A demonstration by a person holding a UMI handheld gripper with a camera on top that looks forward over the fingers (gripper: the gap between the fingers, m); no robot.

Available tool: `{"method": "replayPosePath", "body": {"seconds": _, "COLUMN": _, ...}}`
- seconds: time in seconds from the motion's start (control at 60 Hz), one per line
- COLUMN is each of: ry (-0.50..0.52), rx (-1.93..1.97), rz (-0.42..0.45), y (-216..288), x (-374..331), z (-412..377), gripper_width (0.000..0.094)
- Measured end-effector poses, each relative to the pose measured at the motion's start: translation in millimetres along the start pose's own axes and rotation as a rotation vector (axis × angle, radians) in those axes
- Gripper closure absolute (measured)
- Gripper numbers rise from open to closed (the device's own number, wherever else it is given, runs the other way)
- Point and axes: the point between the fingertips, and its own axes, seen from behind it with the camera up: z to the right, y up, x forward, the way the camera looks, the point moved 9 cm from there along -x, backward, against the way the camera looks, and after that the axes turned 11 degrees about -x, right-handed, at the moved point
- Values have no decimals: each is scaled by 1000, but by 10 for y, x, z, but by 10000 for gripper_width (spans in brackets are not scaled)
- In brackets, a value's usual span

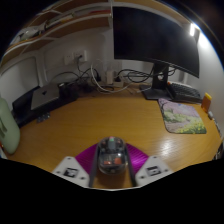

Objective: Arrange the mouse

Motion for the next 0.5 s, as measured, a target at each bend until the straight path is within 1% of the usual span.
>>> {"method": "replayPosePath", "body": {"seconds": 0.017, "ry": -3, "rx": -5, "rz": -2, "y": -4, "x": 0, "z": 18, "gripper_width": 482}}
{"method": "replayPosePath", "body": {"seconds": 0.05, "ry": -3, "rx": -8, "rz": -7, "y": -8, "x": 3, "z": 18, "gripper_width": 488}}
{"method": "replayPosePath", "body": {"seconds": 0.133, "ry": 16, "rx": -20, "rz": -17, "y": 44, "x": -10, "z": 37, "gripper_width": 559}}
{"method": "replayPosePath", "body": {"seconds": 0.2, "ry": 35, "rx": 15, "rz": -12, "y": 186, "x": -95, "z": 107, "gripper_width": 559}}
{"method": "replayPosePath", "body": {"seconds": 0.317, "ry": 21, "rx": 80, "rz": 37, "y": 674, "x": -295, "z": 510, "gripper_width": 558}}
{"method": "replayPosePath", "body": {"seconds": 0.4, "ry": -6, "rx": 75, "rz": 69, "y": 1032, "x": -358, "z": 976, "gripper_width": 560}}
{"method": "replayPosePath", "body": {"seconds": 0.5, "ry": -69, "rx": 72, "rz": 92, "y": 1280, "x": -311, "z": 1674, "gripper_width": 561}}
